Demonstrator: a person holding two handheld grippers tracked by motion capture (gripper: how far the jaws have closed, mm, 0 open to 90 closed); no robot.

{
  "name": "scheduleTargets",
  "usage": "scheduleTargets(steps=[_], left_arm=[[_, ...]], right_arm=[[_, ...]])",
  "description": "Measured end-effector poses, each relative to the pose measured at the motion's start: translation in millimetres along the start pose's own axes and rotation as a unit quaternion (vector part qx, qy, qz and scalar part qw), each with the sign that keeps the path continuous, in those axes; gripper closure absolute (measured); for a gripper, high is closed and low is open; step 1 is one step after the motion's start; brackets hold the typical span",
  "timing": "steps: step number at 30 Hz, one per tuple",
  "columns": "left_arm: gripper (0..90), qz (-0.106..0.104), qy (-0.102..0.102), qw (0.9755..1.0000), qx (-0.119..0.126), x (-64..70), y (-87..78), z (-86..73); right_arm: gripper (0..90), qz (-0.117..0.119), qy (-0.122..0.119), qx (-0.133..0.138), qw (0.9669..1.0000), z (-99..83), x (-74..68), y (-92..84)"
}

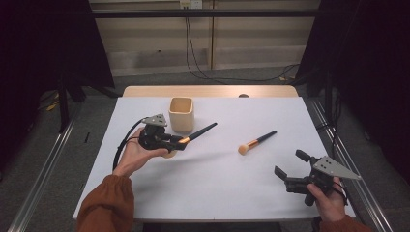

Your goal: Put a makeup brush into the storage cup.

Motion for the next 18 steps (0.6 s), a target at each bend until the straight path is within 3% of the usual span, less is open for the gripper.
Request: scheduleTargets(steps=[10, 18], left_arm=[[65.5, -0.006, 0.009, 0.9999, 0.008, 14.8, -2.0, -4.3], [65.5, -0.025, 0.018, 0.9995, 0.003, 27.3, -0.2, -5.6]], right_arm=[[0.0, 0.016, 0.003, 0.003, 0.9999, 5.2, -2.3, 8.8], [0.0, 0.04, -0.002, 0.001, 0.9992, 13.2, -9.9, 19.7]])
Point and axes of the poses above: each handheld gripper's, and its own axes: y roughly forward along the jaws, z roughly out of its top, x roughly to its right, the point moved 2 cm from there along y, roughly forward along the jaws, and after that the axes turned 10 degrees about z, right-handed, at the moved point
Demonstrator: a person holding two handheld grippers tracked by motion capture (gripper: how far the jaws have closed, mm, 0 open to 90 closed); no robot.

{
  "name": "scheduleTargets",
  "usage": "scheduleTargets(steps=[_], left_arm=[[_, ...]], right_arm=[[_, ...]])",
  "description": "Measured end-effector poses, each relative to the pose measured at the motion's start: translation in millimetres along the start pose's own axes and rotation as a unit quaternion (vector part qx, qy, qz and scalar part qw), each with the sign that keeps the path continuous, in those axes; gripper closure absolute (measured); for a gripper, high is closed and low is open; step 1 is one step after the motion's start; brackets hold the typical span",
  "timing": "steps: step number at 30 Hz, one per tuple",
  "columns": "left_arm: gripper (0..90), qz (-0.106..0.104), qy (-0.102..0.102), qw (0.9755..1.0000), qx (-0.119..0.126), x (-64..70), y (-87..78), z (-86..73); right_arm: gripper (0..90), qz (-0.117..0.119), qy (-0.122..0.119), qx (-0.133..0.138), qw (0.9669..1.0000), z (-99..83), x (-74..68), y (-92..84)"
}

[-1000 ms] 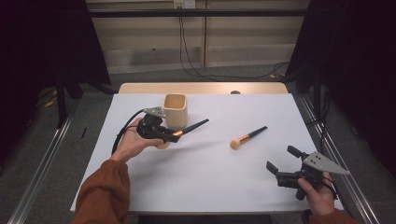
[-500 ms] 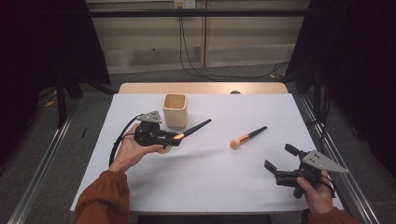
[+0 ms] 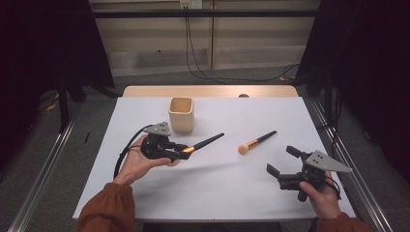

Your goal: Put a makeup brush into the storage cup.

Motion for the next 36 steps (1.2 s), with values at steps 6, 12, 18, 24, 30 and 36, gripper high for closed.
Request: scheduleTargets(steps=[6, 12, 18, 24, 30, 36], left_arm=[[65.5, -0.013, 0.012, 0.9998, -0.007, 8.3, 2.4, -0.3], [65.6, -0.027, 0.021, 0.9993, -0.016, 14.8, 5.6, -0.1], [65.7, -0.033, 0.036, 0.9986, -0.02, 21.9, 6.8, 0.3], [65.7, -0.043, 0.042, 0.9979, -0.025, 25.8, 7.2, 2.1], [65.7, -0.05, 0.046, 0.9971, -0.034, 29.1, 10.8, 3.4], [65.7, -0.056, 0.059, 0.9956, -0.046, 32.2, 12.8, 5.0]], right_arm=[[0.0, 0.028, -0.014, -0.017, 0.9994, 2.5, -6.2, 16.5], [0.0, 0.061, -0.028, -0.024, 0.9975, 10.7, -14.0, 34.9], [0.0, 0.084, -0.044, -0.041, 0.9946, 13.1, -19.8, 54.6], [0.0, 0.111, -0.046, -0.052, 0.9914, 18.0, -23.0, 66.5], [1.6, 0.141, -0.065, -0.081, 0.9845, 27.2, -28.4, 77.9], [3.2, 0.167, -0.08, -0.118, 0.9756, 33.8, -33.8, 91.2]])
Point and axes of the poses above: each handheld gripper's, and its own axes: y roughly forward along the jaws, z roughly out of its top, x roughly to its right, the point moved 2 cm from there along y, roughly forward along the jaws, and after that the axes turned 10 degrees about z, right-handed, at the moved point
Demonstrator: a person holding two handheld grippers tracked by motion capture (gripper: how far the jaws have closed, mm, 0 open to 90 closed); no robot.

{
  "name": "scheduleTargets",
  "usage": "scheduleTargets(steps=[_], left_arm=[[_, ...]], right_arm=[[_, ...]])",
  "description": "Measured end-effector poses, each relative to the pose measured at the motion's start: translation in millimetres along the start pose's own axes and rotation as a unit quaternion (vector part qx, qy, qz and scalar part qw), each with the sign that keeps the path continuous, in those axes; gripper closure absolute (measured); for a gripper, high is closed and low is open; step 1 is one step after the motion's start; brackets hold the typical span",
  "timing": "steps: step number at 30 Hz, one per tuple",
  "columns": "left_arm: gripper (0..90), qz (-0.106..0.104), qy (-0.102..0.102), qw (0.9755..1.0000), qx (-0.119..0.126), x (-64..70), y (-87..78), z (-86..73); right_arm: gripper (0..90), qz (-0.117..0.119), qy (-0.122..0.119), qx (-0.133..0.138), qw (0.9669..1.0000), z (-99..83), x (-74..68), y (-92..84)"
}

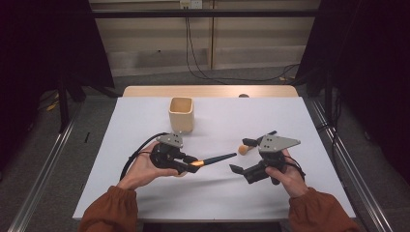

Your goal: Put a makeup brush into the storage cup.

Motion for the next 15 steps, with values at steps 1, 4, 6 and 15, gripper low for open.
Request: scheduleTargets(steps=[1, 4, 6, 15], left_arm=[[65.7, -0.003, 0.001, 1.0, -0.001, 0.3, 0.2, 0.5], [65.7, -0.004, 0.0, 1.0, -0.004, 0.5, 0.2, 1.4], [65.7, -0.006, -0.002, 1.0, -0.007, -0.1, 0.5, 1.9], [65.7, -0.015, 0.006, 0.9996, -0.021, 1.8, 2.2, 5.7]], right_arm=[[3.3, 0.004, -0.002, -0.008, 1.0, 1.5, -0.1, 2.2], [4.7, 0.018, -0.007, -0.028, 0.9994, 6.3, -0.3, 8.8], [4.8, 0.029, -0.009, -0.044, 0.9985, 9.3, -0.3, 12.9], [3.1, 0.085, -0.007, -0.131, 0.9878, 21.5, 2.2, 25.6]])
Point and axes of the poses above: each handheld gripper's, and its own axes: y roughly forward along the jaws, z roughly out of its top, x roughly to its right, the point moved 2 cm from there along y, roughly forward along the jaws, and after that the axes turned 10 degrees about z, right-handed, at the moved point
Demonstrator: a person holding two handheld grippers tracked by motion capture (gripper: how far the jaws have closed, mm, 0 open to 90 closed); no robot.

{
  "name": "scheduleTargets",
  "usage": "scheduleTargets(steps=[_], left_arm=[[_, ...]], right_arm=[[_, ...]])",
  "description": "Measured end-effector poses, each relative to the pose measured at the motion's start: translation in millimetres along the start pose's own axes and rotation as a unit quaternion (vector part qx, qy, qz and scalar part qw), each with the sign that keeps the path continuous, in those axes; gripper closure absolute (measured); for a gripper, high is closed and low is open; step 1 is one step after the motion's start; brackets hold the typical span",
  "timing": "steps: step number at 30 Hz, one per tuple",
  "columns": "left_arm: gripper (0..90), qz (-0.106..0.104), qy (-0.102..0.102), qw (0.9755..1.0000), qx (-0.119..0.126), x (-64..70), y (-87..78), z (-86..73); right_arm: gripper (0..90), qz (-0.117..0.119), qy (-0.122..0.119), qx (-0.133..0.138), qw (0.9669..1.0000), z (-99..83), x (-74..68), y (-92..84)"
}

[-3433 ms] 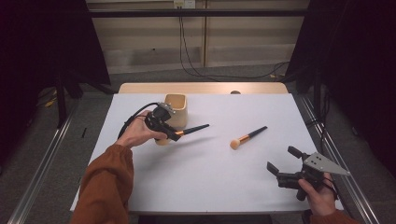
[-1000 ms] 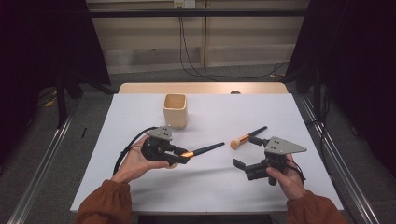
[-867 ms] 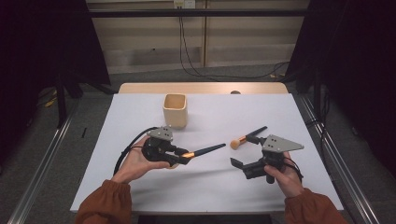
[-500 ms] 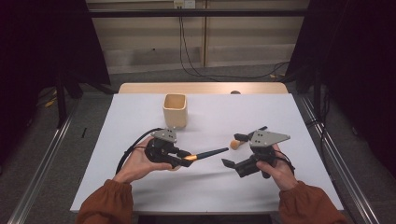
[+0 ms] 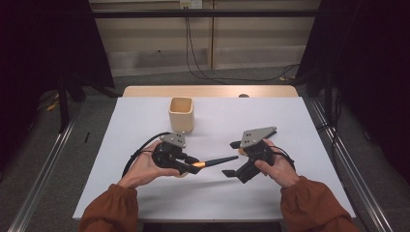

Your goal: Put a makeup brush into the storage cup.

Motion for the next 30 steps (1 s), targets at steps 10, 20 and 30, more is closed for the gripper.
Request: scheduleTargets(steps=[10, 20, 30], left_arm=[[65.7, -0.003, 0.011, 0.9999, -0.005, 3.4, 5.7, 5.6], [65.7, -0.01, 0.016, 0.9997, -0.014, 4.4, 11.3, 7.2], [65.7, -0.019, 0.015, 0.9993, -0.027, 3.9, 19.2, 8.2]], right_arm=[[3.1, 0.044, -0.034, -0.091, 0.9944, 10.4, 0.9, 14.7], [4.4, 0.064, -0.056, -0.158, 0.9837, 27.5, 1.6, 23.3], [19.4, 0.083, -0.075, -0.232, 0.9663, 31.2, 2.0, 38.7]])
Point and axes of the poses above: each handheld gripper's, and its own axes: y roughly forward along the jaws, z roughly out of its top, x roughly to its right, the point moved 2 cm from there along y, roughly forward along the jaws, and after that the axes turned 10 degrees about z, right-handed, at the moved point
